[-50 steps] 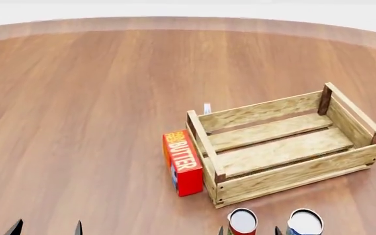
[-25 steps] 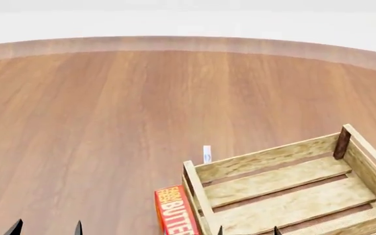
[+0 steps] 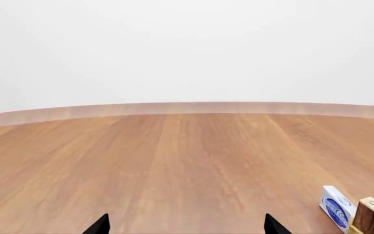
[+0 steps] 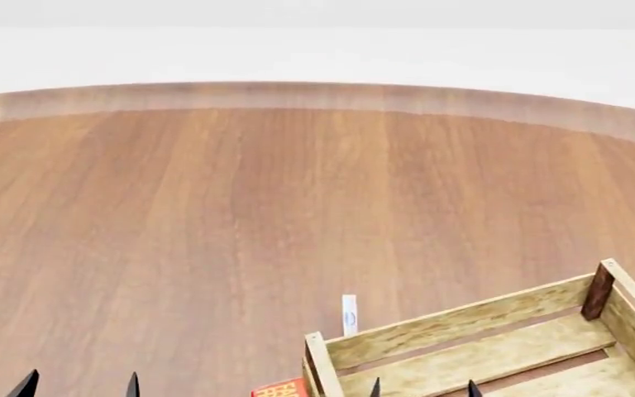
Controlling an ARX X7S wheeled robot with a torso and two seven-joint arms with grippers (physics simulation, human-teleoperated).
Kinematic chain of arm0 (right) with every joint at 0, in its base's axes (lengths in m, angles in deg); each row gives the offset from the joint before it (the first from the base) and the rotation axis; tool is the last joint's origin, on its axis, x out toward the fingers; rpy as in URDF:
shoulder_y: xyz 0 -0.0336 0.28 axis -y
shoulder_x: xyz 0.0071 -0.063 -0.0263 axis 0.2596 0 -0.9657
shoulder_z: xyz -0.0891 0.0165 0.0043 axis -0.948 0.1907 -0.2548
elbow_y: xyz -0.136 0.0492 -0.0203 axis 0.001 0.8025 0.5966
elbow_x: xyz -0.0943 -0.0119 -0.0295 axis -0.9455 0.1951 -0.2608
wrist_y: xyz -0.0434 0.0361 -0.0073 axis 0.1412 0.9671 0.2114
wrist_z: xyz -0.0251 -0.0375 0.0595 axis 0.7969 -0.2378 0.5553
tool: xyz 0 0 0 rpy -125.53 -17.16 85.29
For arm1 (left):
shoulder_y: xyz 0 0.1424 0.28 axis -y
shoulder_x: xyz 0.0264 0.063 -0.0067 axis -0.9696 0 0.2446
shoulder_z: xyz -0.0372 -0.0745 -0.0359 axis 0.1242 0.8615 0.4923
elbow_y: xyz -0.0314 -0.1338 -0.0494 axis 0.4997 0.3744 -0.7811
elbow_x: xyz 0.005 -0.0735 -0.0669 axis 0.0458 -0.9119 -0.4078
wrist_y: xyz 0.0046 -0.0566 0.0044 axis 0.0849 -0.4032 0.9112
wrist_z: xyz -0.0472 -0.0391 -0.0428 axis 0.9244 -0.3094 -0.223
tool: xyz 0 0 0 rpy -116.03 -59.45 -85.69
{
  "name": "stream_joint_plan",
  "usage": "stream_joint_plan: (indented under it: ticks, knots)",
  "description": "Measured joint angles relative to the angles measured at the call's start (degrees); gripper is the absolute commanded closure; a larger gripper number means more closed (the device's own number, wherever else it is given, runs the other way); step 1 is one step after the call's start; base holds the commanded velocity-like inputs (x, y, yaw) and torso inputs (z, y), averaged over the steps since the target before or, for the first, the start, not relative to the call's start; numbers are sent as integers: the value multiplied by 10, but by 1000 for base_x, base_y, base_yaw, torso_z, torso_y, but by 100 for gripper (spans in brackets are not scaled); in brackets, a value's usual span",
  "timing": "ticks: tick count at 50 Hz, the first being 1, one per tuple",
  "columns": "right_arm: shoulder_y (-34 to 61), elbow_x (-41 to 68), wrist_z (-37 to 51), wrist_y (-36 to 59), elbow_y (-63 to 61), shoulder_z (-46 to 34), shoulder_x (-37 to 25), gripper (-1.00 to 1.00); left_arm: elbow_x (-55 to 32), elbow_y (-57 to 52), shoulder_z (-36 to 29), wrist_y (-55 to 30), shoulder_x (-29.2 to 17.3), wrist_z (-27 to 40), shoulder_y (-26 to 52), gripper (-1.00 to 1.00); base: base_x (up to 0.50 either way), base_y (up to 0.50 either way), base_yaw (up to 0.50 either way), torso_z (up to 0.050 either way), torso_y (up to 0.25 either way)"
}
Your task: Pick up the tomato sauce, and put it in the wooden tray.
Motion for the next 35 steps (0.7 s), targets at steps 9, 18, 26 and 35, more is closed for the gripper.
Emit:
stream_joint_plan:
  ticks: [9, 18, 26, 35]
  knots:
    - [-1, 3, 4, -6, 0, -2, -2, -100, -2, 3, -4, 3, -2, 3, 0, -100, 0, 0, 0, 0, 0]
    - [-12, -3, 14, -8, -17, -7, -6, -100, -3, 5, -6, 5, -4, 8, 1, -100, 0, 0, 0, 0, 0]
    - [-43, -15, 25, -13, -66, -13, -17, -100, -3, 4, -8, 4, -5, 14, 1, -100, 0, 0, 0, 0, 0]
    - [-93, -28, 36, -33, -120, -19, -34, -100, -4, 2, -10, 4, -7, 20, 1, -100, 0, 0, 0, 0, 0]
